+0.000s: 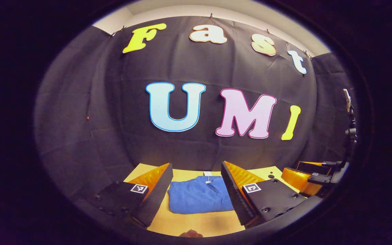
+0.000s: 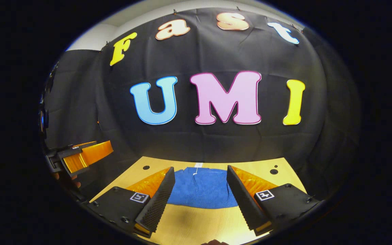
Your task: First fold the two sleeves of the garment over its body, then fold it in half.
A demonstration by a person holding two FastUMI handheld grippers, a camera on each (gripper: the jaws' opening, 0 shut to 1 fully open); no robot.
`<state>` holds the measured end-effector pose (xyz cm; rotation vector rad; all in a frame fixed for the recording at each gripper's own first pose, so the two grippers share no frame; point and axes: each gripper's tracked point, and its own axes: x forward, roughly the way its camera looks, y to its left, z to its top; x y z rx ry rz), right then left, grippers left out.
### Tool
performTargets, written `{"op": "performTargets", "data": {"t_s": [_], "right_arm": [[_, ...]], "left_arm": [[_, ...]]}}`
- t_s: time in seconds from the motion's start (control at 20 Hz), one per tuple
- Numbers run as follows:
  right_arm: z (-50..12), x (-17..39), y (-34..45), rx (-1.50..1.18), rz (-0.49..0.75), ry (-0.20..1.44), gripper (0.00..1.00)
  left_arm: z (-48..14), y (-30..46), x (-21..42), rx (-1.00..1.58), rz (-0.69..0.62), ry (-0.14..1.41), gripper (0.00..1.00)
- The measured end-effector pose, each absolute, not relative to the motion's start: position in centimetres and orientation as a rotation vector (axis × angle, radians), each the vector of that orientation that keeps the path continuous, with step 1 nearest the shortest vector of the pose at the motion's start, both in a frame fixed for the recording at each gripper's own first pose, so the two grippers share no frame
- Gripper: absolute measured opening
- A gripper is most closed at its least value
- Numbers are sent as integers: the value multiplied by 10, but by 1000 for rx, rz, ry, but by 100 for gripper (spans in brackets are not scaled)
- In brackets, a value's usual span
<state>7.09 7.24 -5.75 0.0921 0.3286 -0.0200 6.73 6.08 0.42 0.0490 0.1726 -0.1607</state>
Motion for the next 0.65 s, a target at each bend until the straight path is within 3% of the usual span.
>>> {"op": "performTargets", "data": {"t_s": [0.3,0.5,0.55,0.65], "right_arm": [[8,18,79,91,-65,202,98],[66,-3,73,43,-59,60,96],[78,-7,71,42,-58,32,84],[94,-13,72,32,-31,-8,85]], "left_arm": [[32,61,4,24,-204,19,82],[53,59,-27,46,-166,-40,80],[59,53,-34,61,-162,-56,84],[69,47,-47,76,-132,-67,82]]}}
